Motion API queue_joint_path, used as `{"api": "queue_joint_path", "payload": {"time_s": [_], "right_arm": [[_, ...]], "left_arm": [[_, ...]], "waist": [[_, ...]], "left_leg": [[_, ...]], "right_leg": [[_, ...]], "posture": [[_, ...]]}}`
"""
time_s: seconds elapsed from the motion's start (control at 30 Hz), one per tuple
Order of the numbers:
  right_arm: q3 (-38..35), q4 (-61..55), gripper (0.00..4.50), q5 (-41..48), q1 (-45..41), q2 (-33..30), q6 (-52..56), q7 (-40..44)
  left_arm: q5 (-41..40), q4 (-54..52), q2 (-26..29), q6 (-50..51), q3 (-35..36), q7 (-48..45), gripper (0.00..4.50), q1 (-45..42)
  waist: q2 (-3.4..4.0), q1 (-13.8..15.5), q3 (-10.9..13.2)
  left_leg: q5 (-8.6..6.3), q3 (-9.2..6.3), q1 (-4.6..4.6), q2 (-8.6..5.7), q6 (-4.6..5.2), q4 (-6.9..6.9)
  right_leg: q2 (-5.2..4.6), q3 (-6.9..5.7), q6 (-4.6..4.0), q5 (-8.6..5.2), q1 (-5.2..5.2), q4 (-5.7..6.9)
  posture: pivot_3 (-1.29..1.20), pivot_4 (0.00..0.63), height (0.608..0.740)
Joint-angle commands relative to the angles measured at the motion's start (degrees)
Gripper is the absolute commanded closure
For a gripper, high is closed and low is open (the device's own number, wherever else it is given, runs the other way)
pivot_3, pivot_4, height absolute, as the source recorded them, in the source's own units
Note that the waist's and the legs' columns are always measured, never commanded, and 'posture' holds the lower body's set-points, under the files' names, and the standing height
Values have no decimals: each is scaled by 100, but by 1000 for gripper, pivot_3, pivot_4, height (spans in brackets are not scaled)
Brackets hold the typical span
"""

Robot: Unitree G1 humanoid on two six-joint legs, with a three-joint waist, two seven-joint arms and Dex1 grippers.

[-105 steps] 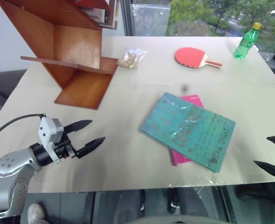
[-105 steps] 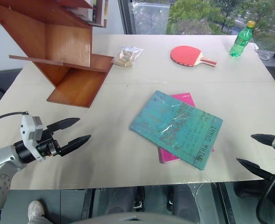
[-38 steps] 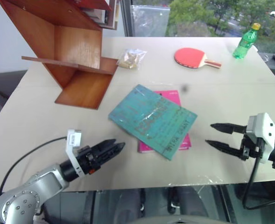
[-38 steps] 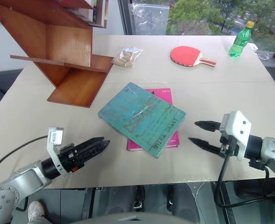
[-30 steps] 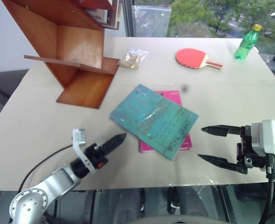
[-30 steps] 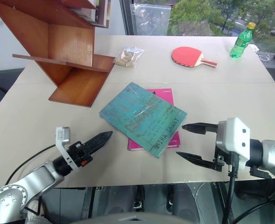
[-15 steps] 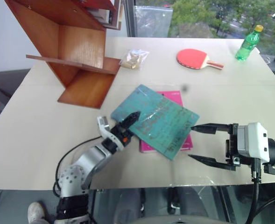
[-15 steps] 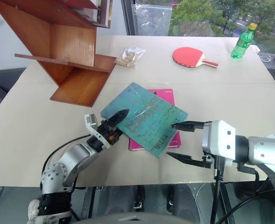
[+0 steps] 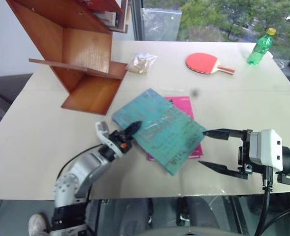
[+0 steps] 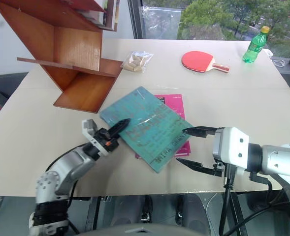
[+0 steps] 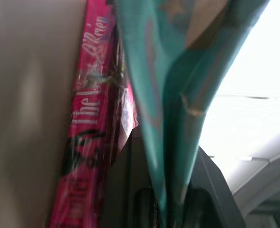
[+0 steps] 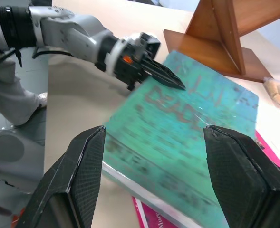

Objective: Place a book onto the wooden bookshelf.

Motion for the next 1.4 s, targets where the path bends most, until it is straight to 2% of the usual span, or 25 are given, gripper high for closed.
{"api": "queue_joint_path", "payload": {"time_s": [0.03,0.1,0.2,0.3,0.4,0.53,0.63,0.8,1.03,1.13,1.23,1.33,1.4], "right_arm": [[44,98,1153,53,-243,155,-240,-34],[71,181,1153,95,-341,242,-284,-30],[88,292,1153,135,-446,346,-334,-20],[176,481,1153,43,-548,439,-455,36],[329,616,1153,-58,-684,550,-579,42],[577,812,1153,-239,-890,720,-754,48],[705,939,1153,-367,-967,791,-865,72],[856,1173,1153,-489,-1169,919,-1051,124],[1092,1399,1153,-710,-1445,1111,-1269,146],[1114,1375,1153,-717,-1510,1161,-1281,126],[1090,1387,1153,-730,-1532,1165,-1319,128],[1117,1501,1153,-776,-1596,1198,-1402,146],[1181,1618,1153,-838,-1666,1247,-1476,169]], "left_arm": [[-248,-386,770,375,458,-527,4089,-817],[-189,-573,1386,524,454,-774,4089,-1312],[494,-1002,2070,528,377,-1373,4089,-2119],[2730,-1911,3029,13,-294,-2755,4089,-3473],[4851,-2076,3777,-1023,-1053,-4053,4089,-4355],[7475,-1274,4523,-3181,-1689,-5634,4089,-4861],[8552,-453,4860,-4244,-1881,-6403,4089,-4984],[10067,889,5435,-5007,-2315,-7310,4089,-5659],[11327,1874,5659,-5453,-2759,-8148,4089,-6065],[10975,1816,5581,-4971,-2653,-8769,4089,-6339],[11036,1857,5779,-4707,-2601,-9252,4089,-6632],[10621,1480,5735,-3913,-2433,-9668,4089,-6914],[10748,1470,5743,-3863,-2433,-9740,4089,-7104]], "waist": [[-10,20,9],[-13,62,12],[-12,71,13],[-27,73,23],[-14,50,24],[1,31,26],[8,29,31],[2,23,38],[4,12,37],[4,-3,37],[2,-38,38],[2,-79,38],[2,-87,38]], "left_leg": [[0,-1,-2,-1,1,0],[0,-9,-6,-3,0,1],[0,-8,-14,-9,-1,0],[-1,-7,-24,-16,1,-3],[-1,-14,-50,-19,0,-13],[5,31,-1,-23,-13,-94],[15,35,3,-17,-30,-107],[17,38,-24,-8,-34,-104],[17,42,-18,-3,-30,-93],[18,43,-4,2,-31,-86],[19,41,-1,5,-31,-73],[21,46,-22,4,-33,-67],[21,45,-47,6,-33,-54]], "right_leg": [[2,-4,-2,-1,-1,0],[2,-15,-20,-12,-1,0],[-1,-13,-20,-11,-1,-11],[1,-13,-16,13,-1,-36],[14,-34,-15,17,-8,-77],[21,-15,-12,15,-10,-93],[41,-10,-11,10,-17,-94],[46,-5,6,-3,-48,-91],[41,1,8,-4,-52,-70],[37,6,7,-4,-50,-37],[34,9,6,-5,-53,-9],[35,21,6,-5,-83,7],[37,22,5,-5,-104,11]], "posture": [[0,150,740],[0,150,740],[0,150,740],[0,150,740],[0,150,740],[0,150,740],[0,150,740],[0,150,740],[0,150,740],[0,150,740],[0,150,740],[0,150,740],[0,150,740]]}}
